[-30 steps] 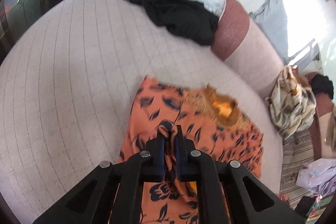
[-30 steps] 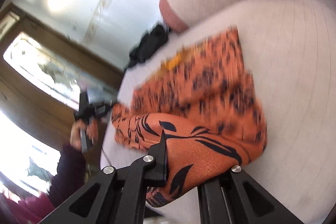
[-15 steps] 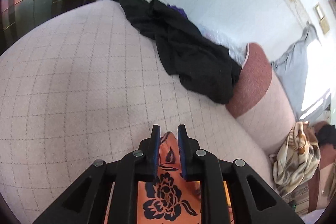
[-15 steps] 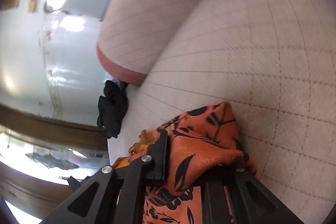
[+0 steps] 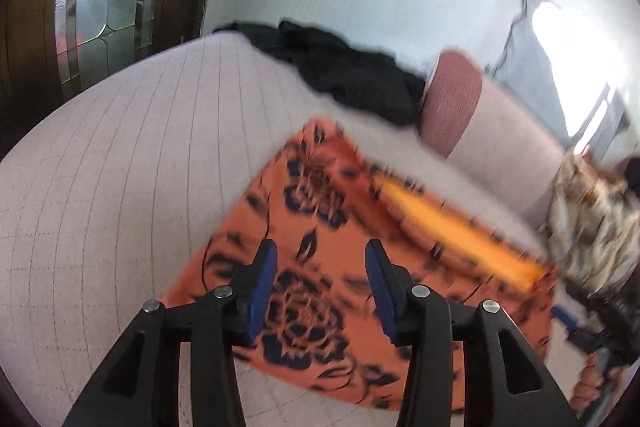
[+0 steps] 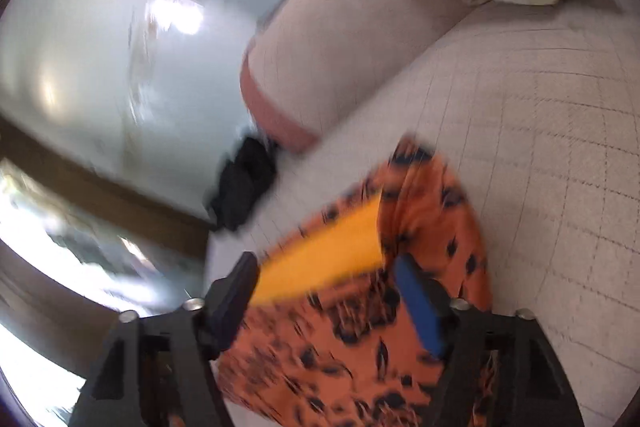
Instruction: Fold small clothes
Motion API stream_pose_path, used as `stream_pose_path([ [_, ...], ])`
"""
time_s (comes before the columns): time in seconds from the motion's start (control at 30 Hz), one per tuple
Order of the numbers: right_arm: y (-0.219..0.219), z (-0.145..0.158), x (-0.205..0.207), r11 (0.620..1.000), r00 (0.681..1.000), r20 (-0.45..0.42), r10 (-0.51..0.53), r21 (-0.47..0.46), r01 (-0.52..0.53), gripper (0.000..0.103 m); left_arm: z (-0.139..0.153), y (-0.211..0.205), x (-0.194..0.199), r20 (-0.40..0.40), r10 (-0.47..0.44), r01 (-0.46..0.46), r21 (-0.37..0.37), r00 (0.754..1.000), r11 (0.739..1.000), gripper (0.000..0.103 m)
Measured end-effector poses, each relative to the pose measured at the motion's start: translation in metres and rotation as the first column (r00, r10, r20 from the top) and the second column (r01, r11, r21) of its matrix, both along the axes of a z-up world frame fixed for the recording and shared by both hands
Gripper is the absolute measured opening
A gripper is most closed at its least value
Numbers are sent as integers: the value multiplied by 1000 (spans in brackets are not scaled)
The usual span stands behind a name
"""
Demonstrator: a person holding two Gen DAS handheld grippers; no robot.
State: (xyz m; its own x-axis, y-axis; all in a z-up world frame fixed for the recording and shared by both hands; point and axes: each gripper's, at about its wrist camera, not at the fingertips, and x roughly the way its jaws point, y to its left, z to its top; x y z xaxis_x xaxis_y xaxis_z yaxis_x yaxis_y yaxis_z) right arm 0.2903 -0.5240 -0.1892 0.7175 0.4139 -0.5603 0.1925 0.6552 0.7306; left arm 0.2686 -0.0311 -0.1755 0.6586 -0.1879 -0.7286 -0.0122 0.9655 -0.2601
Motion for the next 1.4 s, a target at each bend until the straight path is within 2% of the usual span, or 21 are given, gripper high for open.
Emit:
stream_pose_path([
  [0.07, 44, -3, 9, 983, 991, -66, 116, -133, -124, 54, -14, 0, 5, -43, 2, -1, 20, 999, 1000, 46],
  [0.13, 89, -13, 21, 940, 968, -139, 208, -244, -237, 42, -24, 4, 9, -83, 32, -28, 43, 996, 999, 46],
  [0.23, 144, -31, 46, 861, 931, -232, 282, -368, -352, 40, -29, 8, 17, -105, 22, -17, 51, 994, 999, 46],
  [0.37, 173, -44, 112, 769, 936, -261, 238, -537, -345, 40, -35, 8, 30, -132, 18, -5, 98, 991, 995, 46],
  [0.4, 172, -47, 135, 769, 943, -271, 194, -554, -317, 38, -35, 10, 33, -134, 18, -5, 94, 991, 996, 46],
  [0.47, 157, -45, 168, 803, 964, -244, 105, -552, -227, 38, -31, 12, 38, -133, 19, -8, 80, 991, 997, 46],
  [0.5, 147, -39, 176, 833, 977, -205, 66, -527, -167, 38, -28, 15, 38, -126, 22, -13, 72, 992, 997, 46],
  [0.57, 134, -20, 176, 869, 994, -108, -14, -493, -41, 39, -25, 20, 39, -115, 36, -28, 72, 993, 997, 46],
  [0.63, 134, -4, 160, 895, 1000, -29, 12, -446, -24, 40, -22, 27, 37, -106, 70, -62, 80, 992, 995, 46],
  [0.7, 155, 4, 147, 905, 992, -16, 122, -409, -118, 41, -18, 34, 32, -93, 86, -80, 70, 992, 994, 46],
  [0.8, 207, 5, 126, 864, 948, -46, 315, -399, -307, 41, -18, 37, 26, -88, 102, -93, 101, 991, 991, 47],
  [0.9, 258, -8, 125, 811, 897, -99, 431, -392, -434, 41, -31, 41, 24, -134, 103, -86, 129, 986, 988, 47],
  [1.0, 291, -36, 154, 765, 883, -196, 427, -442, -469, 41, -43, 47, 28, -172, 97, -72, 142, 980, 987, 47],
  [1.07, 297, -50, 181, 747, 899, -226, 375, -501, -437, 39, -45, 50, 31, -184, 89, -65, 134, 979, 989, 49],
  [1.1, 296, -53, 195, 760, 911, -210, 355, -502, -412, 38, -44, 51, 32, -184, 86, -61, 134, 979, 989, 49],
  [1.17, 284, -49, 213, 816, 940, -163, 299, -468, -340, 36, -41, 52, 33, -182, 81, -55, 139, 980, 989, 49],
  [1.2, 278, -49, 223, 822, 959, -178, 222, -495, -282, 36, -40, 53, 33, -180, 79, -54, 138, 981, 989, 49],
  [1.23, 273, -52, 230, 828, 964, -200, 175, -499, -254, 36, -38, 54, 33, -176, 79, -55, 136, 981, 989, 49],
  [1.3, 256, -48, 224, 874, 972, -167, 165, -432, -222, 36, -32, 56, 31, -151, 87, -66, 138, 985, 988, 49],
  [1.37, 240, -35, 202, 911, 985, -67, 158, -376, -172, 36, -22, 56, 33, -113, 90, -72, 151, 990, 986, 49],
  [1.4, 230, -27, 186, 916, 987, -28, 158, -368, -157, 36, -17, 54, 30, -92, 85, -70, 159, 992, 985, 49],
])
